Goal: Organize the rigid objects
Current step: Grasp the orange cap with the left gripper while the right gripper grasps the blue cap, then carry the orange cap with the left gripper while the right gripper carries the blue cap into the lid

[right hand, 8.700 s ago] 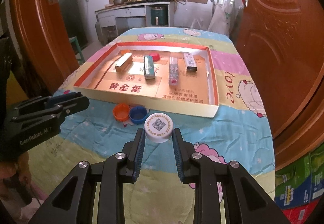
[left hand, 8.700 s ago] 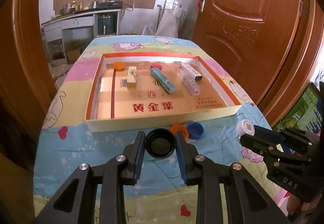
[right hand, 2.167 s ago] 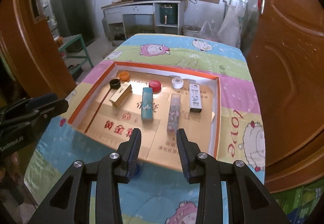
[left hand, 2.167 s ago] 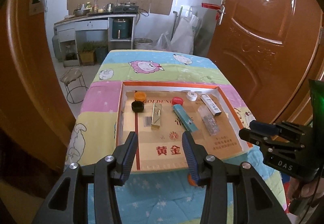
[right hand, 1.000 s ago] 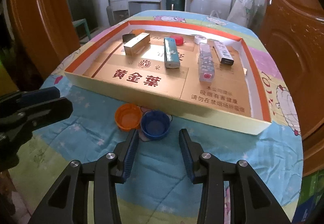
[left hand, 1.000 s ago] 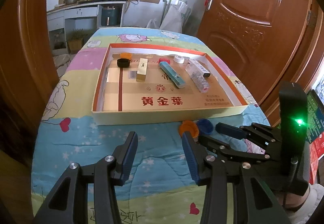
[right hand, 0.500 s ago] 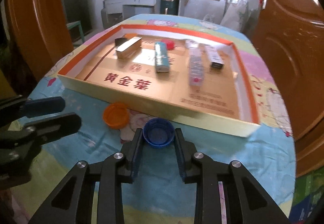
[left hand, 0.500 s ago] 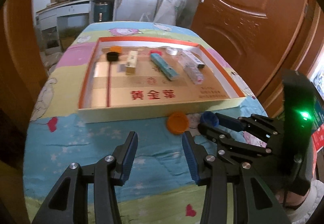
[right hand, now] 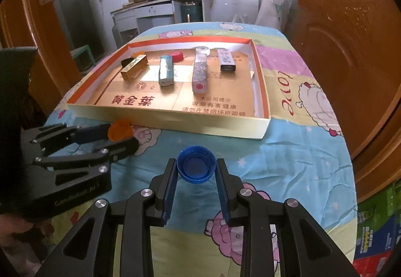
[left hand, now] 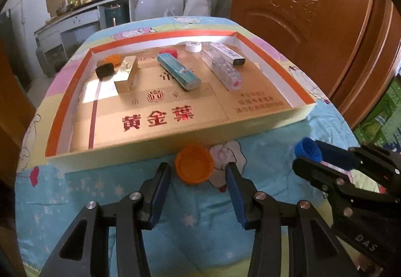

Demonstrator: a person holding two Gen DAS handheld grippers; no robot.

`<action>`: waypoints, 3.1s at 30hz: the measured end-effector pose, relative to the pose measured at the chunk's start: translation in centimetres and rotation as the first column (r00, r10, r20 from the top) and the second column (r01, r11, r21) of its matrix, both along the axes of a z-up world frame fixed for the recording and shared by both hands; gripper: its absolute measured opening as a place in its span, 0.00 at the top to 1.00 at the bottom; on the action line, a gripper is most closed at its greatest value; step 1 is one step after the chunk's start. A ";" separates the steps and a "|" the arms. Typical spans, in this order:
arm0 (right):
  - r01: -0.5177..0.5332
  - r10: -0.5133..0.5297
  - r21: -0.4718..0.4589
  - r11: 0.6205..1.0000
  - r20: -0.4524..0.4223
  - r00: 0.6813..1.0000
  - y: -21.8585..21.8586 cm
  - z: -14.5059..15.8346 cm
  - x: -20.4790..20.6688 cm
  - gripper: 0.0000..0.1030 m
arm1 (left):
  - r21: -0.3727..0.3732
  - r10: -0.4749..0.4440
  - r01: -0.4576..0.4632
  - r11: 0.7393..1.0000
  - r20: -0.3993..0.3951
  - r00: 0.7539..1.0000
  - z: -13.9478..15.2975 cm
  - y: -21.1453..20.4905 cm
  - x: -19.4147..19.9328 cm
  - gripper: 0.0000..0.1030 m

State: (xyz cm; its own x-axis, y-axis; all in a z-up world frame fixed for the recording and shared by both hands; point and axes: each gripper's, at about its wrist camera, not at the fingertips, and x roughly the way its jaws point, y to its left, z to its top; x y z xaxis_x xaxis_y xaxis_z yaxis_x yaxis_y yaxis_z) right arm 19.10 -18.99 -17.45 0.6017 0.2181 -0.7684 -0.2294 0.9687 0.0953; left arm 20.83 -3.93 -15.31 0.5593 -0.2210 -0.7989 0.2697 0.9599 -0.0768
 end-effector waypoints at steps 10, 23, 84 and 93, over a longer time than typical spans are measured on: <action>0.003 -0.002 0.035 0.999 -0.020 1.000 -0.2 -0.5 0.2 0.70 | 0.014 0.032 -0.032 0.999 0.020 0.999 0.0 0.6 0.3 0.71; -0.021 0.020 0.059 0.998 0.026 0.999 0.7 1.8 0.0 0.70 | -0.046 0.061 -0.058 0.997 0.070 0.996 3.5 2.3 -1.3 0.71; -0.247 0.248 0.077 0.966 -0.004 0.969 10.4 0.9 12.5 0.70 | -0.030 0.237 -0.236 0.971 0.026 0.971 2.3 9.3 8.6 0.71; -0.256 0.257 0.072 0.964 -0.013 0.966 11.1 0.4 13.2 0.70 | -0.025 0.238 -0.238 0.971 0.020 0.971 2.0 9.6 9.2 0.71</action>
State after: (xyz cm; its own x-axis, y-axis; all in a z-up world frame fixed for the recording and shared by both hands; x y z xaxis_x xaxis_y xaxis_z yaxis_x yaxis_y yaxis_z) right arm 32.33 -7.90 -17.09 0.5018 0.4163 -0.7582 -0.4665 0.8684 0.1681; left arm 30.04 5.70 -13.34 0.6156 -0.0975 -0.7820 0.0358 0.9947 -0.0959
